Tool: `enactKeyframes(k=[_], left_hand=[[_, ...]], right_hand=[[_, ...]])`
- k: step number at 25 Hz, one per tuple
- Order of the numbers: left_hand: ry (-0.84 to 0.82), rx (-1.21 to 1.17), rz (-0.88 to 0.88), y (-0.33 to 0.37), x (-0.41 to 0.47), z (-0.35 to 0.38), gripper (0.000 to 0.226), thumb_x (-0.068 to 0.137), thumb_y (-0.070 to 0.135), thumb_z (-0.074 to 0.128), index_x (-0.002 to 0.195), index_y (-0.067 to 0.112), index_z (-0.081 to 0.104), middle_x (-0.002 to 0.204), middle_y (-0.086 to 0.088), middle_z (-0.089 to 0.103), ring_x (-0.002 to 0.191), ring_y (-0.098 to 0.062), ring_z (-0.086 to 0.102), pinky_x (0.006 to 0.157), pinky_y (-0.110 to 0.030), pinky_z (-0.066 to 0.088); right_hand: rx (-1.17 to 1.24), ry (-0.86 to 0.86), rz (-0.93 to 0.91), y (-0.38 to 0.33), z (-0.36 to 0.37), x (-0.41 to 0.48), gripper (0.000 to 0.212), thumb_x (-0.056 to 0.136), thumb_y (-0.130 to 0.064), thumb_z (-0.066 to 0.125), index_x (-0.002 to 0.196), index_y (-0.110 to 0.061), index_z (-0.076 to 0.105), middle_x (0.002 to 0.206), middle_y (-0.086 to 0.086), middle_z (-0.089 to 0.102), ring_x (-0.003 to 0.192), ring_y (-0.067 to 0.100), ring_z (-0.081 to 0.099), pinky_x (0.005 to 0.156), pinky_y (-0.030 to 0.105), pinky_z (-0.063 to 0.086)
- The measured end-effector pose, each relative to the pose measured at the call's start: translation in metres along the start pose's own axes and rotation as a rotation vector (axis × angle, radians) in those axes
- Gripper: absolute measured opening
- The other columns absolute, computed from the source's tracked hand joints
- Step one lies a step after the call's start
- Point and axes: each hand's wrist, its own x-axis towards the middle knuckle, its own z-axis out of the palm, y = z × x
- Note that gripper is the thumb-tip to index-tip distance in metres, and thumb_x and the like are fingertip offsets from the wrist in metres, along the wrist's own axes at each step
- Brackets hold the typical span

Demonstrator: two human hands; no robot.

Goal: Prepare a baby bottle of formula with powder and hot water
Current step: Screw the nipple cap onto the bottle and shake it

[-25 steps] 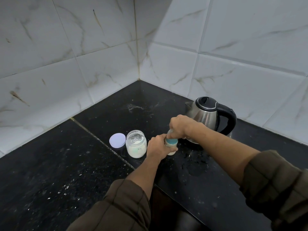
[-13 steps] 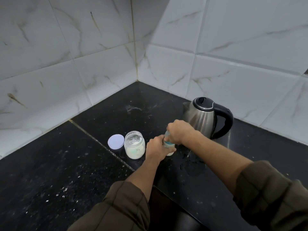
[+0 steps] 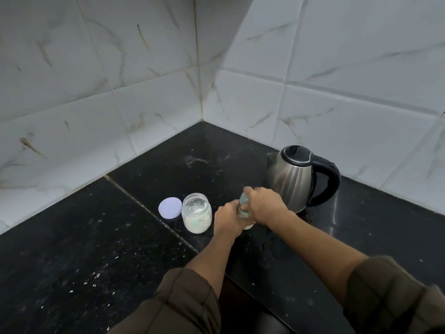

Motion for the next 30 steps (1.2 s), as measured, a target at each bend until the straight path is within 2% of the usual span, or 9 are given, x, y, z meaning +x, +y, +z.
enactKeyframes(k=[3, 5, 7, 10, 14, 18, 22, 27, 30], left_hand=[[-0.011, 0.036, -0.007, 0.005, -0.001, -0.004, 0.044, 0.064, 0.05, 0.086, 0.097, 0.026, 0.069, 0.084, 0.007, 0.072, 0.084, -0.014, 0.068, 0.079, -0.033, 0.055], [-0.025, 0.069, 0.014, 0.015, 0.003, -0.013, 0.042, 0.063, 0.05, 0.085, 0.094, 0.028, 0.069, 0.083, 0.008, 0.071, 0.083, -0.014, 0.066, 0.074, -0.03, 0.052], [-0.036, 0.07, 0.033, 0.025, 0.009, -0.026, 0.039, 0.061, 0.049, 0.085, 0.089, 0.028, 0.068, 0.082, 0.008, 0.071, 0.083, -0.015, 0.067, 0.073, -0.032, 0.053], [-0.049, -0.036, 0.036, 0.039, 0.017, -0.049, 0.043, 0.056, 0.054, 0.086, 0.087, 0.029, 0.07, 0.08, 0.011, 0.072, 0.08, -0.008, 0.068, 0.075, -0.032, 0.057], [-0.025, -0.122, 0.116, 0.054, 0.026, -0.076, 0.057, 0.044, 0.064, 0.085, 0.087, 0.027, 0.075, 0.078, 0.011, 0.076, 0.078, -0.005, 0.071, 0.079, -0.038, 0.06], [-0.009, -0.171, 0.172, 0.067, 0.029, -0.108, 0.052, 0.055, 0.068, 0.086, 0.08, 0.024, 0.074, 0.069, 0.011, 0.073, 0.069, -0.005, 0.07, 0.076, -0.034, 0.06], [0.057, -0.257, 0.185, 0.074, 0.03, -0.136, 0.062, 0.08, 0.085, 0.052, 0.055, 0.029, 0.059, 0.054, 0.013, 0.058, 0.058, -0.008, 0.056, 0.074, -0.035, 0.053], [0.277, -0.187, 0.108, 0.07, 0.044, -0.174, 0.07, 0.09, 0.082, 0.019, 0.09, 0.034, 0.07, 0.093, 0.01, 0.078, 0.096, -0.017, 0.071, 0.099, -0.044, 0.051], [0.435, -0.02, 0.133, 0.073, 0.056, -0.192, 0.064, 0.101, 0.066, 0.025, 0.103, 0.023, 0.073, 0.102, 0.001, 0.076, 0.101, -0.026, 0.067, 0.092, -0.039, 0.05]], right_hand=[[-0.032, 0.021, -0.035, 0.005, 0.0, 0.0, 0.06, 0.101, -0.047, 0.056, 0.15, -0.021, 0.036, 0.126, 0.007, 0.062, 0.105, 0.026, 0.063, 0.079, 0.038, 0.05], [0.094, -0.008, -0.07, 0.021, 0.003, 0.0, 0.086, 0.1, -0.044, 0.059, 0.165, -0.028, 0.005, 0.133, 0.007, 0.06, 0.114, 0.028, 0.063, 0.094, 0.044, 0.052], [0.342, -0.01, -0.119, 0.033, 0.008, -0.004, 0.113, 0.092, -0.032, 0.068, 0.16, -0.04, -0.022, 0.13, 0.005, 0.061, 0.111, 0.026, 0.064, 0.102, 0.046, 0.051], [0.521, 0.082, -0.213, 0.042, 0.011, -0.007, 0.128, 0.085, -0.019, 0.071, 0.149, -0.052, -0.034, 0.103, -0.005, 0.062, 0.093, 0.015, 0.065, 0.095, 0.038, 0.053], [0.631, 0.257, -0.244, 0.034, -0.009, -0.002, 0.129, 0.083, -0.03, 0.083, 0.159, -0.045, -0.02, 0.113, -0.011, 0.064, 0.096, 0.009, 0.066, 0.096, 0.028, 0.05], [0.703, 0.395, -0.307, 0.026, -0.03, 0.009, 0.118, 0.081, -0.037, 0.084, 0.162, -0.047, 0.0, 0.107, -0.009, 0.072, 0.089, 0.008, 0.071, 0.09, 0.027, 0.054], [0.811, 0.453, -0.283, 0.016, -0.056, 0.023, 0.1, 0.075, -0.05, 0.087, 0.152, -0.053, 0.023, 0.113, -0.003, 0.074, 0.096, 0.016, 0.074, 0.092, 0.039, 0.059], [1.689, 0.687, -0.033, 0.017, -0.115, 0.026, 0.094, 0.085, -0.02, 0.086, 0.153, -0.049, 0.026, 0.122, 0.008, 0.066, 0.104, 0.026, 0.073, 0.078, 0.049, 0.065], [1.994, 0.434, -0.065, 0.01, -0.14, 0.021, 0.09, 0.09, -0.017, 0.081, 0.154, -0.043, 0.024, 0.129, 0.01, 0.065, 0.1, 0.034, 0.076, 0.068, 0.045, 0.065]])
